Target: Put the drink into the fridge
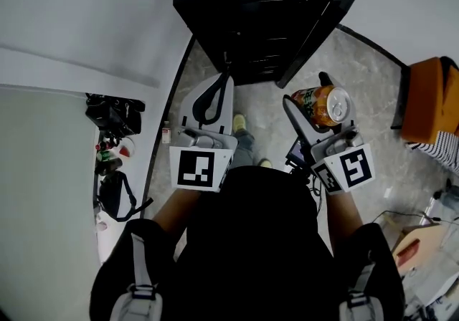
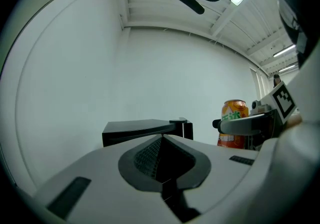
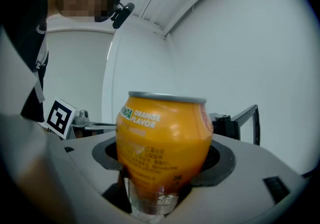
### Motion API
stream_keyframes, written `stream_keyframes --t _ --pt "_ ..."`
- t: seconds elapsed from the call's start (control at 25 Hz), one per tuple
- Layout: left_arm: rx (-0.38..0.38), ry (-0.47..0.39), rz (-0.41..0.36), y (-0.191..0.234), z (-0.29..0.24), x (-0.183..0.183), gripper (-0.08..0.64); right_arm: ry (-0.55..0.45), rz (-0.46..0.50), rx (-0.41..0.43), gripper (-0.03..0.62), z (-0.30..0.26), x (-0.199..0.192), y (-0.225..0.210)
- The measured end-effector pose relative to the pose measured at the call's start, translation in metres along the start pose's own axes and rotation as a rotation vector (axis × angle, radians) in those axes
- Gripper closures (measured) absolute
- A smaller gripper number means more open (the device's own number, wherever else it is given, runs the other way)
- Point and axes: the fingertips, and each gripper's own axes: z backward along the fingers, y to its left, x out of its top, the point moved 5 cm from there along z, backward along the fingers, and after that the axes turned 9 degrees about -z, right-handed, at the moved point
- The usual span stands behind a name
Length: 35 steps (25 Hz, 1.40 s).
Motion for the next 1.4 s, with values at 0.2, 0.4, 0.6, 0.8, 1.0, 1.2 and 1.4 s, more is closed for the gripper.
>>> stream_keyframes --t 0.2,0.4,0.6,0.8,1.0,1.2,1.4 --pt "-0.013 0.003 0.014 0.021 -0.020 -0.004 0.549 0.015 0.002 -0.021 0.236 -0.025 0.003 -0.006" --pt "-0.032 0.001 0.025 0.040 -0.040 -0.008 0.549 0.024 -0.004 -0.044 0.236 -0.049 0.004 -0.012" --pt "-0.051 0.012 0.038 0.061 -0.066 -0.020 0.549 0.036 -0.015 -0.065 0.236 -0.080 0.000 -0.023" --pt "-0.065 0.030 0.058 0.081 -0.087 -0.031 0.549 0.043 -0.019 -0.090 0.236 -0.105 -0.002 -0.033" --pt "-0.079 0.035 0.072 0.096 -0.097 -0.042 0.549 0.056 -0.017 -0.102 0.236 -0.124 -0.011 -0.034" --pt "-0.085 0.039 0.095 0.103 -0.100 -0.047 0.549 0.075 -0.010 -0.112 0.236 -0.134 -0.014 -0.034" --pt "-0.081 0.053 0.086 0.103 -0.105 -0.052 0.549 0.094 0.000 -0.097 0.236 -0.142 -0.015 -0.040"
